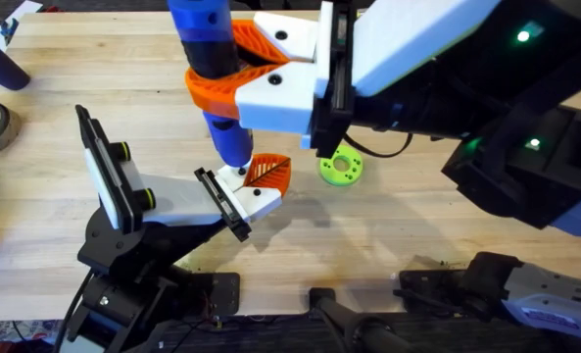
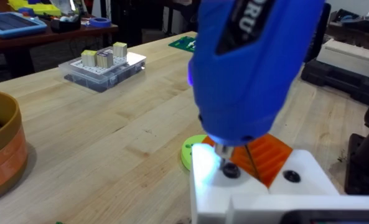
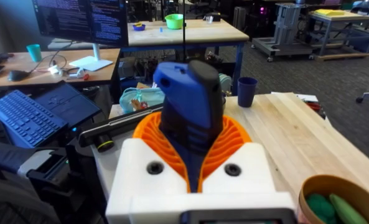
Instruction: Pick up the gripper from the table and insert it into the empty holder that is missing its gripper. Then pick up a screw, insert it into the mounting hole, and use the screwdriver to tighten it. Finally, clean up the table by picking up the vegetable and placing it into the bucket.
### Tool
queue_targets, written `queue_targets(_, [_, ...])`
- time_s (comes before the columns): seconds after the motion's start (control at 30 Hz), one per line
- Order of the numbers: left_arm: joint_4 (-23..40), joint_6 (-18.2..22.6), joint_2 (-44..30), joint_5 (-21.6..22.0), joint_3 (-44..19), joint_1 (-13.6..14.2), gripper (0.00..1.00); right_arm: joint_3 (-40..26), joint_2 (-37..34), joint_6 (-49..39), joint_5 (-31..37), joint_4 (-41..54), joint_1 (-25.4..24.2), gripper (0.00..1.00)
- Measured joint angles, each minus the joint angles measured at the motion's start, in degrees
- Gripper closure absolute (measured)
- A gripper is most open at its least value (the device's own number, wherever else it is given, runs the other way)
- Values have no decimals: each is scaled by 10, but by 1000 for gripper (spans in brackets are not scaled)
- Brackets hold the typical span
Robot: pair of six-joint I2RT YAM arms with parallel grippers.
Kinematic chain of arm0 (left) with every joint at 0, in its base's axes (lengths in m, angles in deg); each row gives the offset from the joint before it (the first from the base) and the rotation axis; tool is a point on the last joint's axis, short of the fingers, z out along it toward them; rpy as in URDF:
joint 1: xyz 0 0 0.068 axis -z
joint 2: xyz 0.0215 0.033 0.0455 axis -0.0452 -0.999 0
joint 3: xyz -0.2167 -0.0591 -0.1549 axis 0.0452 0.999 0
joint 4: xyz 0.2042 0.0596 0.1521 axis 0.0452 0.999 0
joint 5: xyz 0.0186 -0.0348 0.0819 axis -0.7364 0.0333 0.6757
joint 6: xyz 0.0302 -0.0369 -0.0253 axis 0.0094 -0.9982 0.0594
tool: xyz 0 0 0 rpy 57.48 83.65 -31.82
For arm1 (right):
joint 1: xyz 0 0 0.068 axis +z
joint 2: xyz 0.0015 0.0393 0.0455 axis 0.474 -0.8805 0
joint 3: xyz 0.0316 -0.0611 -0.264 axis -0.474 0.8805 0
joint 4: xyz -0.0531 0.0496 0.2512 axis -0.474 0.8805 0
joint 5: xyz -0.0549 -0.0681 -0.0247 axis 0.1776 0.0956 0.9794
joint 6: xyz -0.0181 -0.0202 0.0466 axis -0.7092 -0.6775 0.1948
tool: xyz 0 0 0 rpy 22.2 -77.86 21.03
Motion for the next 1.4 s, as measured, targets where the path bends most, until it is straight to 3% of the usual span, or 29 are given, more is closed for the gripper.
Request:
queue_targets(0.63, [5,-4,-1,0,0,0,991,5,1,0,3,-9,-1,951])
queue_targets(1.1, [5,-4,-1,0,0,0,991,7,70,2,4,-10,-1,950])
queue_targets(1.4, [5,-4,-1,0,0,0,991,7,78,2,4,-15,-1,951])
